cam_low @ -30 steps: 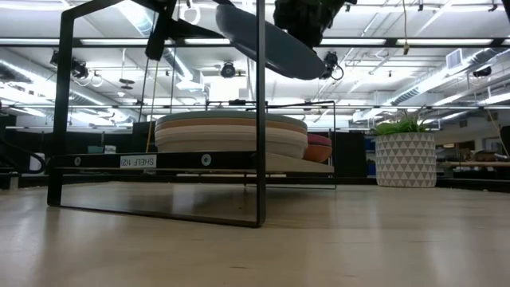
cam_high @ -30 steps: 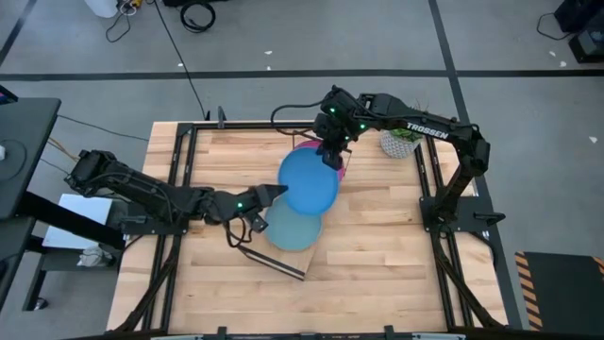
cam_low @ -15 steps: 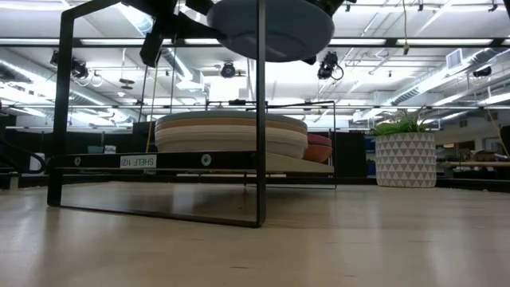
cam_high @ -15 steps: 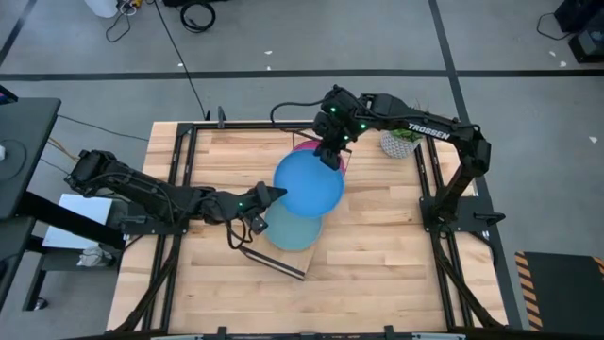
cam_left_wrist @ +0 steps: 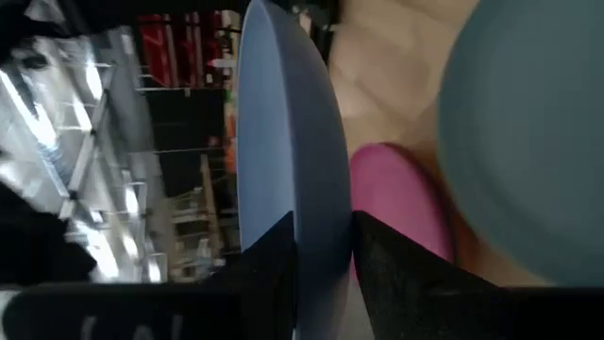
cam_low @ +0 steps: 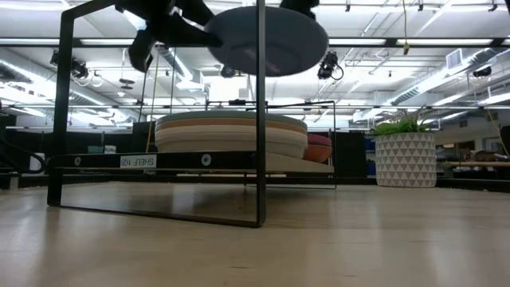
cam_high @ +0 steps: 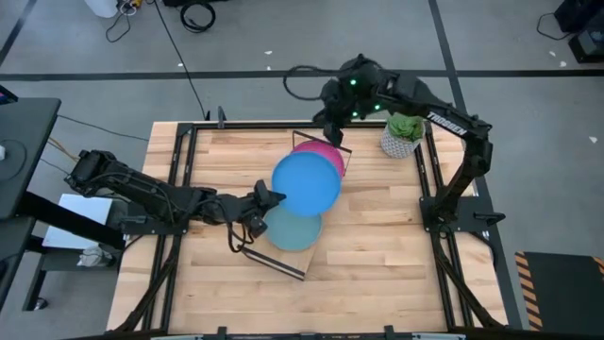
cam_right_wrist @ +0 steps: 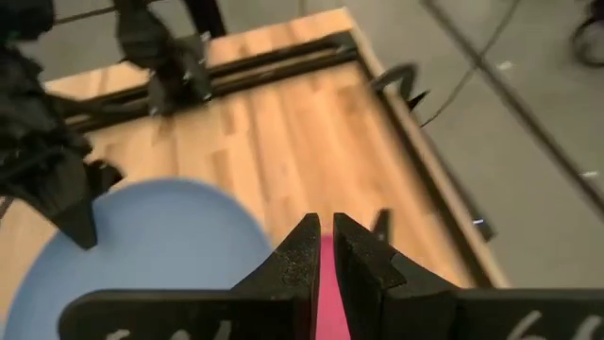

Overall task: Place and stack plates onto a shelf
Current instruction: Stack the blue plate on the pink plate

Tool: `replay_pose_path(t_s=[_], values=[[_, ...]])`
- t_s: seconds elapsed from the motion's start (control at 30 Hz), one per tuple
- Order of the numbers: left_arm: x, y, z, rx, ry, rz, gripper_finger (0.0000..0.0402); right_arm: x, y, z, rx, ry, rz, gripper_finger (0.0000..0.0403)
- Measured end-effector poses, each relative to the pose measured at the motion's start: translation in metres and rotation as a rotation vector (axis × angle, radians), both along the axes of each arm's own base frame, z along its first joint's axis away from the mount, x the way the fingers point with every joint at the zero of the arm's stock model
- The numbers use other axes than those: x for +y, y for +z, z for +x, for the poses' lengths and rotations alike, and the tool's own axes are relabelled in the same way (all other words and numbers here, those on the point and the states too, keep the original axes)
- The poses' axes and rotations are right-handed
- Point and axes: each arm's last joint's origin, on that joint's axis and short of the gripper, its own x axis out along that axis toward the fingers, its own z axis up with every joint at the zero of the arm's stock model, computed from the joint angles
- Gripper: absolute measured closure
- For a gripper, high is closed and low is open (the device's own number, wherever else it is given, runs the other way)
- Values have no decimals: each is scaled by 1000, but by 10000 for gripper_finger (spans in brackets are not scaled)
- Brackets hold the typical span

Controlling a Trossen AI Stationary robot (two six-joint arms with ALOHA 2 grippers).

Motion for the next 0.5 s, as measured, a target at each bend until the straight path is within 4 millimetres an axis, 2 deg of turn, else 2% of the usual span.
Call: replay_pose_path(t_s=[0.2, 0.37, 0.5], values=[[9, -4, 2, 8, -8, -130, 300, 10, 26, -10, -27, -13, -49, 362], [37, -7, 6, 3, 10, -317, 299, 31, 24, -7, 13, 44, -21, 362], [58, -7, 7, -20, 60, -382, 299, 46, 22, -5, 43, 72, -39, 362]])
